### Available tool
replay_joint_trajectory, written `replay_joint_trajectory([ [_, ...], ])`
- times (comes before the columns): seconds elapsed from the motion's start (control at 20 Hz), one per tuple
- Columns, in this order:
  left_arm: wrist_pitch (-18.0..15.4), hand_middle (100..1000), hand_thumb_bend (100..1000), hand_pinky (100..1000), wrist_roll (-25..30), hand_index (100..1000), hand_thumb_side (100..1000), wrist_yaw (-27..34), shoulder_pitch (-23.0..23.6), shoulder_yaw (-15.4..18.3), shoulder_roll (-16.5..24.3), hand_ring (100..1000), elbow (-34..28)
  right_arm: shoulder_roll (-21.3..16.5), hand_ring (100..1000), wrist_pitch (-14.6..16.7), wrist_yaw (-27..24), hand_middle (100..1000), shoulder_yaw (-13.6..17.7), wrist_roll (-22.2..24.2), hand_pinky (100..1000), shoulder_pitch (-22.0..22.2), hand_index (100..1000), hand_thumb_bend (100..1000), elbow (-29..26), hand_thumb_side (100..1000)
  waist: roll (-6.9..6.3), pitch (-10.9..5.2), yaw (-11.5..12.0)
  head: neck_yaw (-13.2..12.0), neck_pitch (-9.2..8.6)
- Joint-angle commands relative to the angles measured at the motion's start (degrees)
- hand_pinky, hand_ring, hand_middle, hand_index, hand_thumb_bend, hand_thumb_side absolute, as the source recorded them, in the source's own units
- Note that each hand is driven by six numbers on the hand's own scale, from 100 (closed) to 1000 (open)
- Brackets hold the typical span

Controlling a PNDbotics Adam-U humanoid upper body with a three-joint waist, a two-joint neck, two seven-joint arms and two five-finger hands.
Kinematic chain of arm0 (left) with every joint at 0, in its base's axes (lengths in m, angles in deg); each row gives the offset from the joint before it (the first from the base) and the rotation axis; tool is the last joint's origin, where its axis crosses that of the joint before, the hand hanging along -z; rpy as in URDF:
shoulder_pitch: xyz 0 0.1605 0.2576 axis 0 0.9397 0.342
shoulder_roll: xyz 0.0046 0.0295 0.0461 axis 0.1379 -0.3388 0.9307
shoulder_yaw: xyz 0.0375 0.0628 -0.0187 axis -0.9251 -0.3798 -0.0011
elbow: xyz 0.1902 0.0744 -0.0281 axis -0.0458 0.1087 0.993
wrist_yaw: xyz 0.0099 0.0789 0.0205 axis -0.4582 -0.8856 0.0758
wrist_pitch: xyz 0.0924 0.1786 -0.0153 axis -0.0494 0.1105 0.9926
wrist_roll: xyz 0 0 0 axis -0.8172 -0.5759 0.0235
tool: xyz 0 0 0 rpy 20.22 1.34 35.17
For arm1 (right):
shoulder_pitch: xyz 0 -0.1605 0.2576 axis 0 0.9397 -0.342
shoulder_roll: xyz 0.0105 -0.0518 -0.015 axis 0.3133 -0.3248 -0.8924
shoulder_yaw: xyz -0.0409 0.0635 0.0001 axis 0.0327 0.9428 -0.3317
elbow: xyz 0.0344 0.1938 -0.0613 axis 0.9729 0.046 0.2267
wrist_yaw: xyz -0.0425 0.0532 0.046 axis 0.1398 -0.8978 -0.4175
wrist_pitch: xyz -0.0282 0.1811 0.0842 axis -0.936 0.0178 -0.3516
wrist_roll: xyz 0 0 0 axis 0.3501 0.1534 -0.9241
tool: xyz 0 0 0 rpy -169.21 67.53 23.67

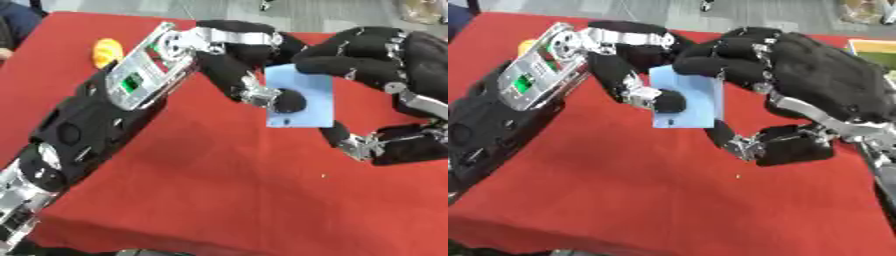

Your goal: Pick up the objects with one hand, pass them to the other hand, and then place them into the box on the other side of the table.

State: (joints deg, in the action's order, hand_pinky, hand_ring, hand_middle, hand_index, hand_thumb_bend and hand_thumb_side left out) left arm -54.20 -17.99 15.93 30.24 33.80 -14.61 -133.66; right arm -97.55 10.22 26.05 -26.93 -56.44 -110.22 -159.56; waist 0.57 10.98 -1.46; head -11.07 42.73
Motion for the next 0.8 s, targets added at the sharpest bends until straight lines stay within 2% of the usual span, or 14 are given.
replay_joint_trajectory([
  [0.05, 0.52, 477, 100, 654, 0.34, 580, 501, 0.94, -1.83, -0.17, -0.55, 571, -2.69, -0.24, 611, -1.25, -0.26, 432, 0.37, -2.45, 793, -0.63, 836, 100, -0.32, 202, 0.53, -0.79, -0.12, -0.30, -0.25],
  [0.1, 0.59, 480, 100, 656, 0.45, 585, 503, 0.84, -1.82, -0.26, -0.48, 574, -2.73, -0.20, 582, -1.68, -0.43, 382, 0.52, -3.40, 783, -0.64, 805, 100, -0.32, 206, 0.53, -0.77, -0.15, -0.34, -0.25],
  [0.35, 0.25, 499, 100, 664, 1.32, 611, 536, 0.44, -1.68, -0.44, 0.10, 589, -2.88, -0.10, 495, -3.69, -1.24, 256, 1.16, -8.47, 746, -0.67, 735, 100, -0.32, 189, 0.51, -0.69, -0.27, -0.57, -0.25],
  [0.5, -0.20, 515, 100, 672, 2.19, 633, 597, 0.66, -1.49, -0.26, 0.72, 601, -3.07, -0.18, 465, -4.55, -1.99, 222, 1.60, -11.51, 730, -0.78, 709, 100, -0.32, 123, 0.45, -0.68, -0.34, -0.62, -0.27],
  [0.55, -0.42, 522, 100, 675, 2.46, 642, 647, 0.77, -1.42, -0.10, 1.02, 606, -3.16, -0.24, 453, -4.75, -2.14, 212, 1.71, -12.54, 723, -0.79, 699, 100, -0.32, 100, 0.41, -0.69, -0.37, -0.62, -0.28],
  [0.7, -1.21, 537, 100, 683, 2.81, 658, 744, 0.94, -1.25, 0.53, 2.04, 617, -3.17, -0.51, 441, -5.19, -2.14, 201, 1.82, -15.58, 718, -0.80, 688, 100, -0.32, 100, 0.30, -0.71, -0.42, -0.63, -0.30],
  [0.8, -1.96, 543, 100, 685, 2.66, 664, 770, 0.85, -1.14, 1.11, 2.99, 622, -2.93, -0.86, 441, -5.42, -1.74, 200, 1.92, -17.51, 718, -0.84, 686, 100, -0.32, 100, 0.22, -0.75, -0.47, -0.59, -0.28],
])
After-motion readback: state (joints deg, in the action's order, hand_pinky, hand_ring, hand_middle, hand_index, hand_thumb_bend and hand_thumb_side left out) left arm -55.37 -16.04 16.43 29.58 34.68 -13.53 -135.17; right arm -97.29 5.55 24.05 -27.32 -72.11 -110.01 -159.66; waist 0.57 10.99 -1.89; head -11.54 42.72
